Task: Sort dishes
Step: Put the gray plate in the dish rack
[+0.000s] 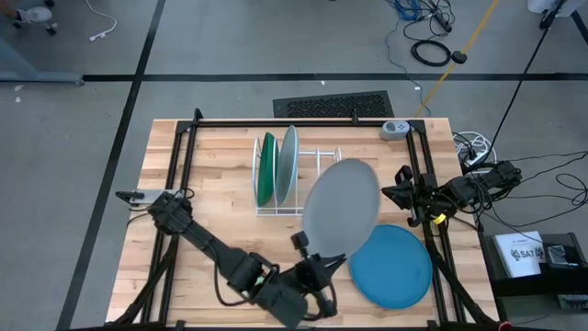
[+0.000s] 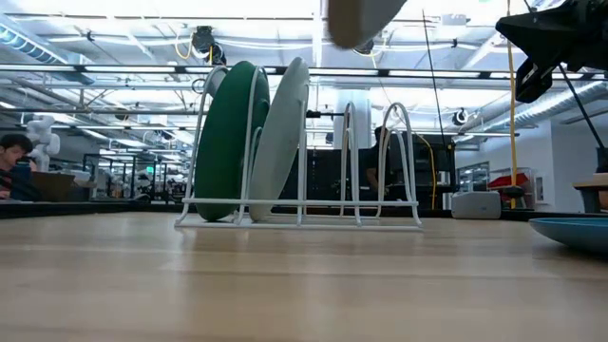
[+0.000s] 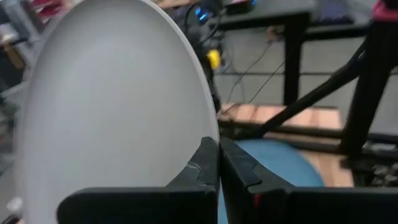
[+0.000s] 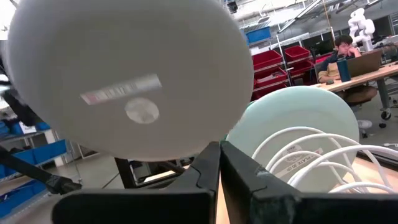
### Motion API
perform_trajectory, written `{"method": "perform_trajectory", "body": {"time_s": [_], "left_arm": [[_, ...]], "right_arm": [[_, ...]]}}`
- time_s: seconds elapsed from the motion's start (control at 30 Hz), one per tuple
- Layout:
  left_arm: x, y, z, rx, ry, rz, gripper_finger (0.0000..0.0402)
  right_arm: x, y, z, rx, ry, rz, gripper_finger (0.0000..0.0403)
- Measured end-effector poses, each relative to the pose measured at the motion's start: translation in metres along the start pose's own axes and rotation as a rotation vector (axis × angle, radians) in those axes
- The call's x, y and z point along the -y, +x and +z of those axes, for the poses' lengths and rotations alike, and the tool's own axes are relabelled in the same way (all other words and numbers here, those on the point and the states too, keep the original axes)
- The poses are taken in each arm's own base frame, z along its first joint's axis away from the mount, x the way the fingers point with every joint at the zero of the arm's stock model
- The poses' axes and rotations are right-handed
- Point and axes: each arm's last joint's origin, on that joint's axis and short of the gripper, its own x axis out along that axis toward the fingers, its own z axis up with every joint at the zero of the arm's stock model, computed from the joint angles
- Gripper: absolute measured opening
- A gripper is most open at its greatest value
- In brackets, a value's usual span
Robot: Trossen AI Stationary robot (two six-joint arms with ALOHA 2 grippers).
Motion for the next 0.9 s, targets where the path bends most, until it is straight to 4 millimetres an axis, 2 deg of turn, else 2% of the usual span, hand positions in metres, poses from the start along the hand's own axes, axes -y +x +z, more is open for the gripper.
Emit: {"method": "perform_trajectory", "body": {"time_s": [0.33, 0.57, 0.73, 0.9], "left_arm": [[-0.035, 0.037, 0.031, 0.147, -0.009, -0.15, 0.0], [-0.076, 0.043, 0.052, 0.21, -0.071, -0.167, 0.0], [-0.088, 0.041, 0.044, 0.247, -0.075, -0.169, 0.0], [-0.103, 0.028, 0.015, 0.301, -0.123, -0.164, 0.0]], "right_arm": [[0.0, 0.0, 0.0, -0.003, -0.002, 0.0, 0.0009], [0.0, 0.0, -0.001, -0.013, -0.004, 0.003, 0.0009], [0.0, 0.0, -0.002, -0.025, -0.003, 0.018, 0.0009], [0.0, 0.0, -0.002, -0.027, 0.0, 0.026, 0.0009]]}}
